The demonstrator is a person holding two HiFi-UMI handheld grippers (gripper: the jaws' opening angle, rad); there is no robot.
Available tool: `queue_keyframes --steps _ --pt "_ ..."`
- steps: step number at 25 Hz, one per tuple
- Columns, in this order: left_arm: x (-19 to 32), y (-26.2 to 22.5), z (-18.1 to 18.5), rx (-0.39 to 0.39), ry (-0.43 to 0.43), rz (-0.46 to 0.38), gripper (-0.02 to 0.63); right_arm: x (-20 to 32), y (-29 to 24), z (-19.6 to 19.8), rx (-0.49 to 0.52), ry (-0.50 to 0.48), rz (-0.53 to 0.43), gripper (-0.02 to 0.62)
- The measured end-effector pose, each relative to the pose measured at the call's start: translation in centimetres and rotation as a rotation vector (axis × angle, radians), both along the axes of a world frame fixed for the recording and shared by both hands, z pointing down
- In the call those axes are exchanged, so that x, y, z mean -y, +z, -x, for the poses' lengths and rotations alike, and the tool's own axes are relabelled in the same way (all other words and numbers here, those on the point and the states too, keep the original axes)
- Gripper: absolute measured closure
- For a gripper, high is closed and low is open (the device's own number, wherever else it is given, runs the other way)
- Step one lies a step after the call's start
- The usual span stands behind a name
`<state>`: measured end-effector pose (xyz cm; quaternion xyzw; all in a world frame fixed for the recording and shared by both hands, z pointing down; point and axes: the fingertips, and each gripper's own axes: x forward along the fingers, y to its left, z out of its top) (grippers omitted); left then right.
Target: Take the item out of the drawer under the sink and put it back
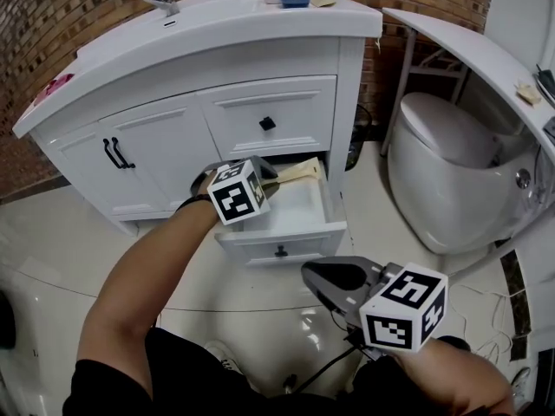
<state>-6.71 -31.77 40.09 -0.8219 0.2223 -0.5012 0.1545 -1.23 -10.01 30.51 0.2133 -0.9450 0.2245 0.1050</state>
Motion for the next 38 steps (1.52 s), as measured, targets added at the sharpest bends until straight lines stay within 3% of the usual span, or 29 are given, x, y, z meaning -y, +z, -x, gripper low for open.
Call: queue_keyframes --steps 9,14,20,29,38 --pt "-8.2 -9.0 -0.1 -0.274 -0.015 -0.115 0.548 0.6 -1.3 -1.2 0.023 0.051 -0.033 0.592" --pt "-12.4 -11.0 1.0 -0.35 -0.045 -0.135 0.548 0.4 -0.7 -1.0 0.001 0.044 -0.032 0.592" --pt "-17.2 -12.5 1.4 -0.607 -0.122 -0.058 0.548 0.3 -1.3 -1.2 0.008 0.043 -0.045 0.592" --pt "-21.5 -14.6 2.0 -0.839 -0.13 -0.062 0.546 0.2 -2.1 -1.3 0.018 0.044 -0.07 0.592" --pt "-21.7 -13.1 4.8 -1.039 -0.234 0.096 0.546 -0.4 -1.5 -0.8 0.004 0.02 -0.059 0.592"
